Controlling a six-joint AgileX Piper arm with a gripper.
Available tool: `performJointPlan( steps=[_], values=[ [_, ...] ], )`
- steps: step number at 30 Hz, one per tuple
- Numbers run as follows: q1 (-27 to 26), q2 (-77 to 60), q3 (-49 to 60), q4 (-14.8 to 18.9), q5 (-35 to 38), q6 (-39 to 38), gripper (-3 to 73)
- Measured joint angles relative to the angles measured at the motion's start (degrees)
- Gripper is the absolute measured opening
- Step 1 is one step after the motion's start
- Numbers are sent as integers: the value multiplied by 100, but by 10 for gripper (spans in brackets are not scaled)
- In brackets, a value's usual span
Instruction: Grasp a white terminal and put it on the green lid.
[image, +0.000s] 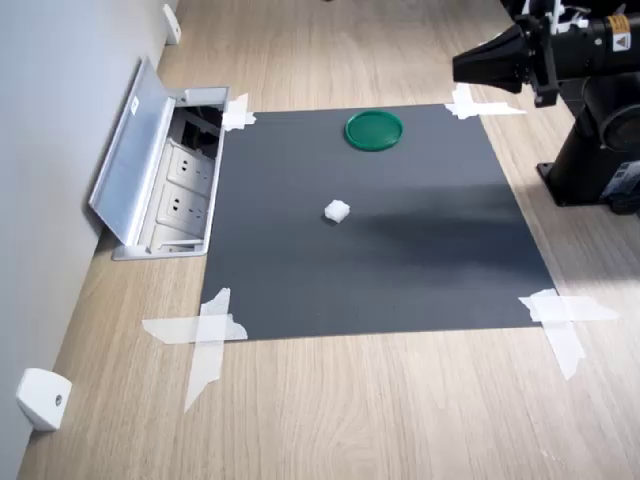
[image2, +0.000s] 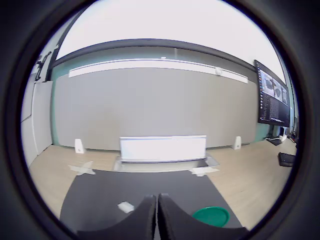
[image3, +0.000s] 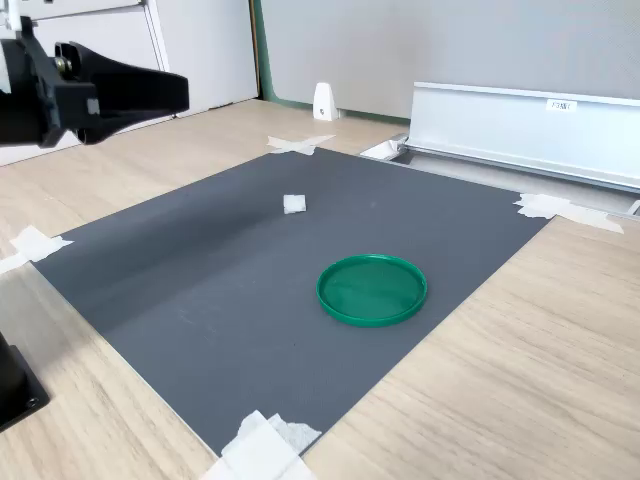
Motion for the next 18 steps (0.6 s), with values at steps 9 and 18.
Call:
performJointPlan(
  steps=[9,18],
  values=[
    [274,0,0,0,0,0,-8],
    [274,0,0,0,0,0,-8]
  ],
)
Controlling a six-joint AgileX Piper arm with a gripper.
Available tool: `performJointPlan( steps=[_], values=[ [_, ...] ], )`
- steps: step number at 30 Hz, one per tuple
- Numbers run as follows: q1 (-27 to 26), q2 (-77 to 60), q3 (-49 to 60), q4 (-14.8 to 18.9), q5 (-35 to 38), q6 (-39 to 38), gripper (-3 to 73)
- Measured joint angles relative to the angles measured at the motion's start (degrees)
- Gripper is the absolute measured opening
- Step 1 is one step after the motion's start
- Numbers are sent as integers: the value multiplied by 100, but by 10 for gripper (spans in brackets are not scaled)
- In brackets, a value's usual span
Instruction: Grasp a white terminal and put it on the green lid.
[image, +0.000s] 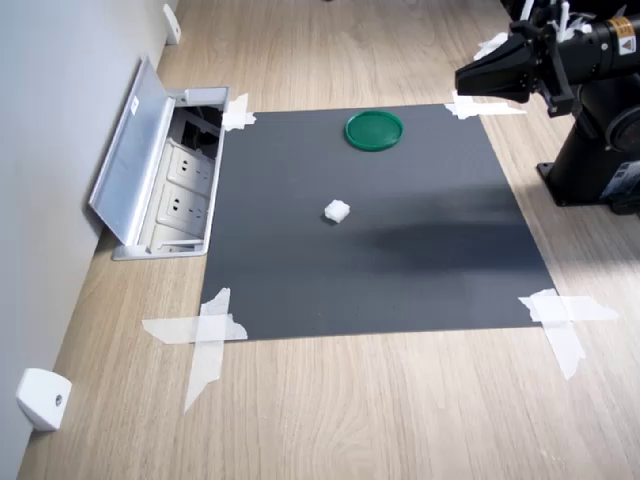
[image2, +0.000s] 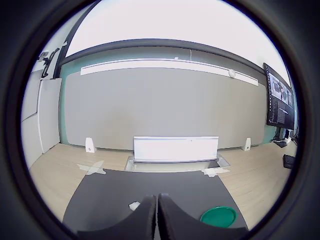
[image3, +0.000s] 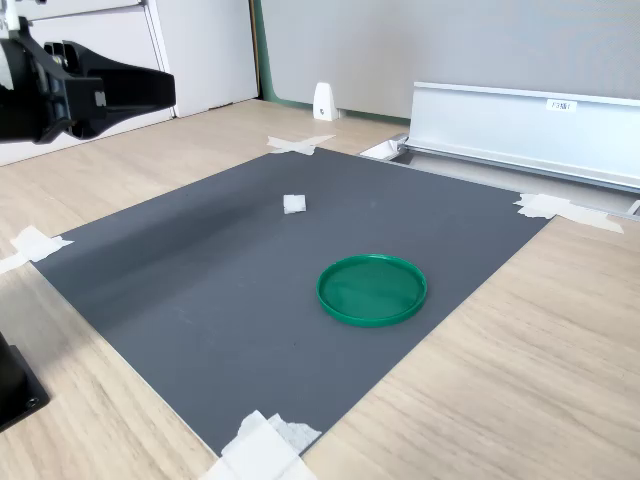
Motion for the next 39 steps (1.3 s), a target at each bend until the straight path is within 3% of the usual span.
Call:
performJointPlan(
  steps=[24,30,34,39],
  values=[
    [14,0,-16,0,71,2,-8],
    [16,384,-694,0,126,2,-8],
    [16,1184,-1366,0,511,-45,-8],
    [16,2444,-2251,-12,1592,-255,-8]
  ],
)
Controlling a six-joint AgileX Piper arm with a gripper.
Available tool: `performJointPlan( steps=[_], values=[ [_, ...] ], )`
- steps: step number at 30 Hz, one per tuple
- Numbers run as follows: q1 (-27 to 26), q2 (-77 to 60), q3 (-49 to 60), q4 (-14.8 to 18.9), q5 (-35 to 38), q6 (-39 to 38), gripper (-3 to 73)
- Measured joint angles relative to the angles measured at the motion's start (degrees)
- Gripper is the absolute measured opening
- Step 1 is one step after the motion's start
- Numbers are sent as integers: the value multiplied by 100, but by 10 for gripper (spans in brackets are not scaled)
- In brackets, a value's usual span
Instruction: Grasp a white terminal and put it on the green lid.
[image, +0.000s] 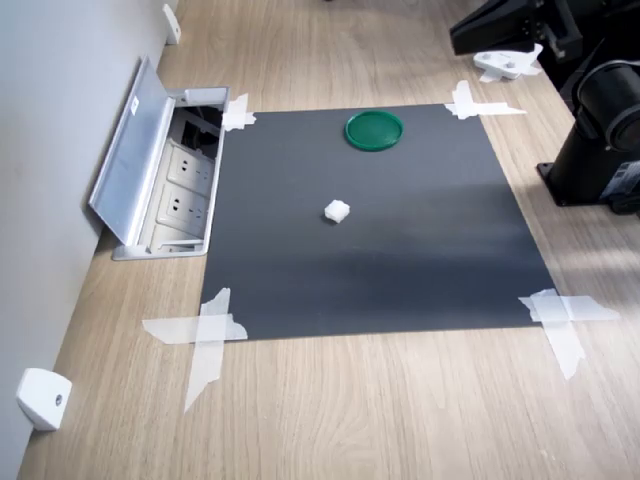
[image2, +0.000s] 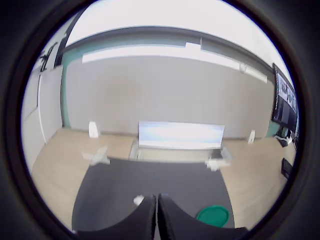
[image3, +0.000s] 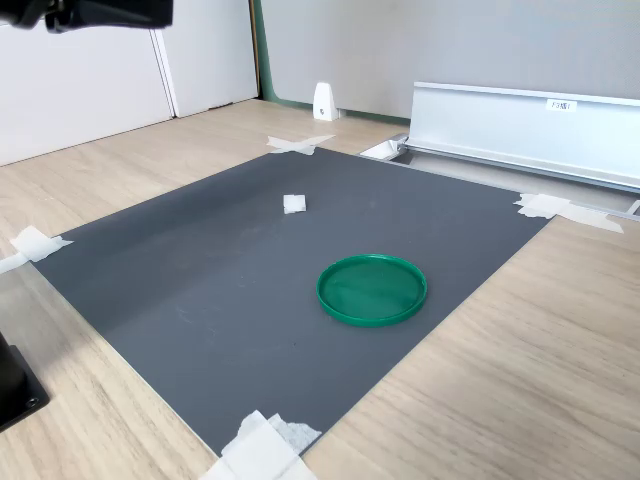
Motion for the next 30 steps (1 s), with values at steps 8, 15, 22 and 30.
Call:
performJointPlan(
  steps=[8,15,22,30],
  values=[
    [0,1815,-1180,-51,1265,-30,-8],
    [0,3261,-1790,-344,1816,-49,-9],
    [0,4391,-2205,-599,2255,-599,-9],
    [0,5098,-2868,-185,2596,-1476,14]
  ],
)
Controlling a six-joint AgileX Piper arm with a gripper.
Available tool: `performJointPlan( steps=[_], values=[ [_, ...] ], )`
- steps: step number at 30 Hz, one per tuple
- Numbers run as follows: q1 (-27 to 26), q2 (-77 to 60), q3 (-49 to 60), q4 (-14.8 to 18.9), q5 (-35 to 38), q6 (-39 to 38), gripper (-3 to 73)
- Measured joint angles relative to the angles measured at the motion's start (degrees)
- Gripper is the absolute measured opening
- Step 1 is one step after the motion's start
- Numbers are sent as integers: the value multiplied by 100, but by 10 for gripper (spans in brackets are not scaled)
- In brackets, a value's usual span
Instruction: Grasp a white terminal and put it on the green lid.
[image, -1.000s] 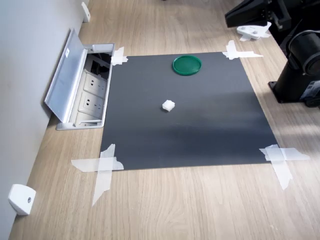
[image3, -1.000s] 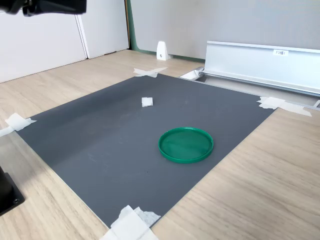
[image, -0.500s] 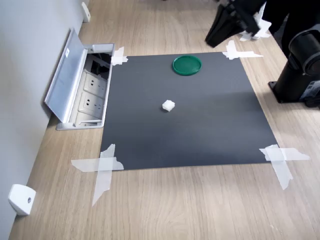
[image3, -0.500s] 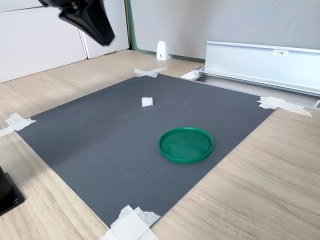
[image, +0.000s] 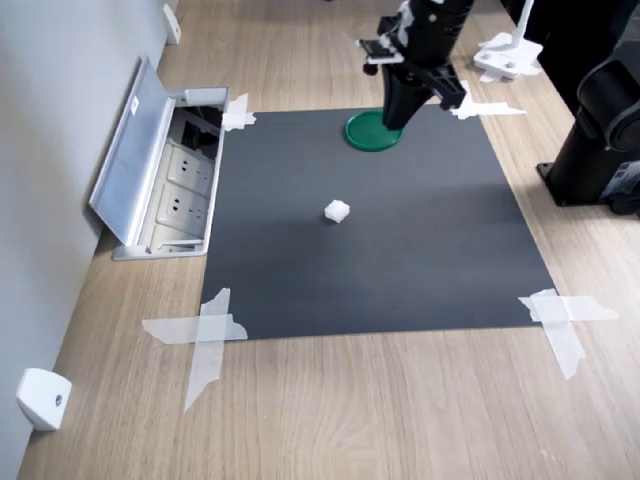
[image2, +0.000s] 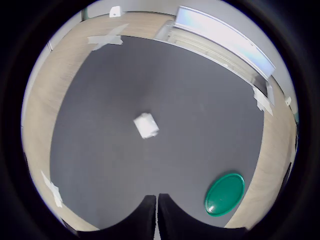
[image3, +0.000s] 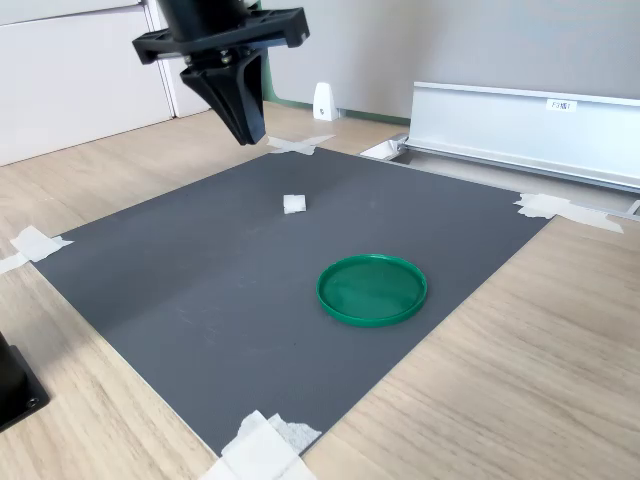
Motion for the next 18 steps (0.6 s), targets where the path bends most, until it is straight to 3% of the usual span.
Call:
performJointPlan(
  steps=[5,14,18],
  values=[
    [0,250,-320,295,198,-115,159],
    [11,897,-365,523,61,239,632],
    [11,1252,-365,402,-305,662,711]
  ],
)
